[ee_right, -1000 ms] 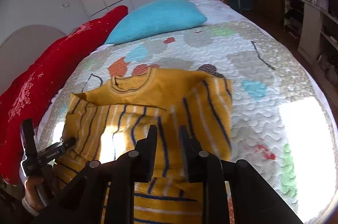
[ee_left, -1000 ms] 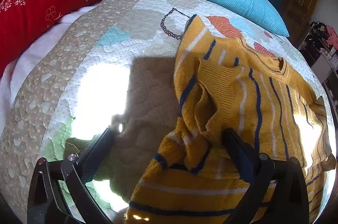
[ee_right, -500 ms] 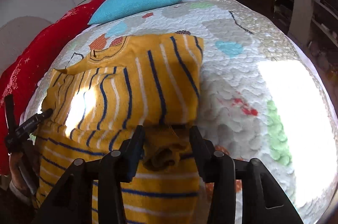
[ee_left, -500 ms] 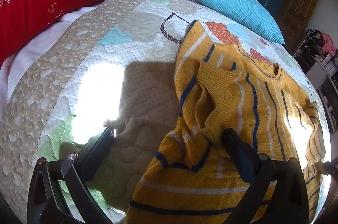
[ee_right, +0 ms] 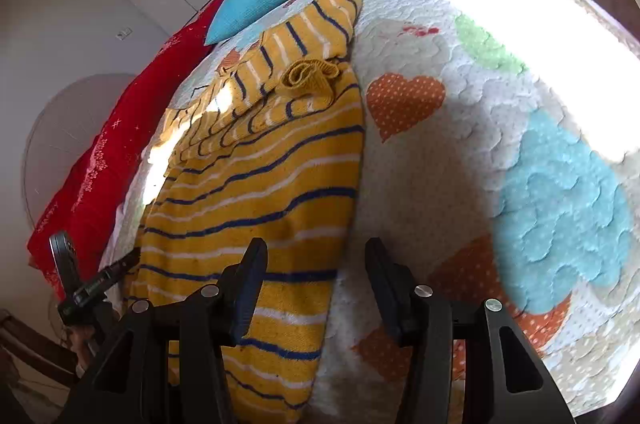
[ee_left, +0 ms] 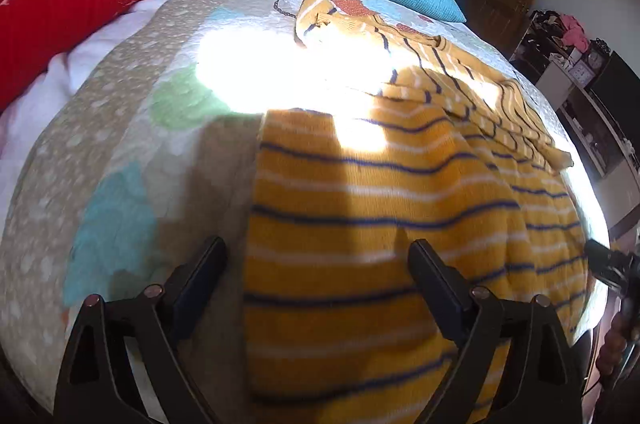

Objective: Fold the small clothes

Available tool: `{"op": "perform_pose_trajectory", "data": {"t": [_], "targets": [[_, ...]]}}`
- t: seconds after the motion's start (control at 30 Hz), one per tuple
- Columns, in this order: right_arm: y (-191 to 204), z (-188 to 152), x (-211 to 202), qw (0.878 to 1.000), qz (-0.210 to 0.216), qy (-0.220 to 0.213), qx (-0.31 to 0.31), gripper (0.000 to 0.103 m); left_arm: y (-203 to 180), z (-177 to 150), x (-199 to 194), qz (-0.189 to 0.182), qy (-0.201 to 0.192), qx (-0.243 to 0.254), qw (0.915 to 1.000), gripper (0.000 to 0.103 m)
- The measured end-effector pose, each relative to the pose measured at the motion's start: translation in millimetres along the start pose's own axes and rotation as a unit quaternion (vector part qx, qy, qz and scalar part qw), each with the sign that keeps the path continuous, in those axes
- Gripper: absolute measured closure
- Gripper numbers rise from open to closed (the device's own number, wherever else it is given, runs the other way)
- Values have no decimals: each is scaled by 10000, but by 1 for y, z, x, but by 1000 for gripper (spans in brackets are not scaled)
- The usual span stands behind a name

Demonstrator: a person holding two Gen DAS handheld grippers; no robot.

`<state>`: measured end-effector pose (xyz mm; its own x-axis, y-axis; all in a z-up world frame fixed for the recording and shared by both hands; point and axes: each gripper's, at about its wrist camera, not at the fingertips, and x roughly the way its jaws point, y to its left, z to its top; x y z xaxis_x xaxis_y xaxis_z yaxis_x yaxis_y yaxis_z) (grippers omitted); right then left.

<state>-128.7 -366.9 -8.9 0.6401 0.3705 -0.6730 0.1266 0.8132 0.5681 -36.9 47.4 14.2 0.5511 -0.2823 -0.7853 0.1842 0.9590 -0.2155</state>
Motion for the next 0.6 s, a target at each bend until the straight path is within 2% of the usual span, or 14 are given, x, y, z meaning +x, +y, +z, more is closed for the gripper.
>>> {"op": "perform_pose_trajectory", "data": {"t": [0.07, 0.2, 0.33, 0.4, 0.43, 0.47, 0.5, 0.57, 0.6], "targets": [[0, -11, 2, 9992, 375, 122, 111, 48, -1, -19, -22, -125, -72, -29, 9999, 15], [-1, -32, 2, 9941, 1009, 306, 242, 48, 3, -42, -40, -902, 142, -360, 9952, 15], [-4, -47, 8, 9842, 1610, 594, 437, 47, 4, -52, -41, -1042, 172, -407, 9936, 15], [-3, -55, 12, 9798, 1789, 757, 472, 47, 5, -58, -44, -1273, 238, -502, 9903, 15], [-1, -58, 15, 9782, 1841, 848, 458, 47, 6, -62, -46, -1412, 269, -585, 9879, 19], [0, -62, 18, 9765, 1895, 922, 451, 47, 7, -65, -47, -1557, 319, -685, 9849, 31], [2, -66, 21, 9746, 1951, 993, 462, 47, 9, -68, -46, -1655, 379, -777, 9824, 38], [5, -72, 29, 9715, 2027, 1121, 494, 47, 12, -75, -45, -1722, 468, -923, 9796, 63], [7, -75, 32, 9701, 2065, 1164, 517, 46, 14, -79, -43, -1783, 523, -1012, 9774, 67]]}}
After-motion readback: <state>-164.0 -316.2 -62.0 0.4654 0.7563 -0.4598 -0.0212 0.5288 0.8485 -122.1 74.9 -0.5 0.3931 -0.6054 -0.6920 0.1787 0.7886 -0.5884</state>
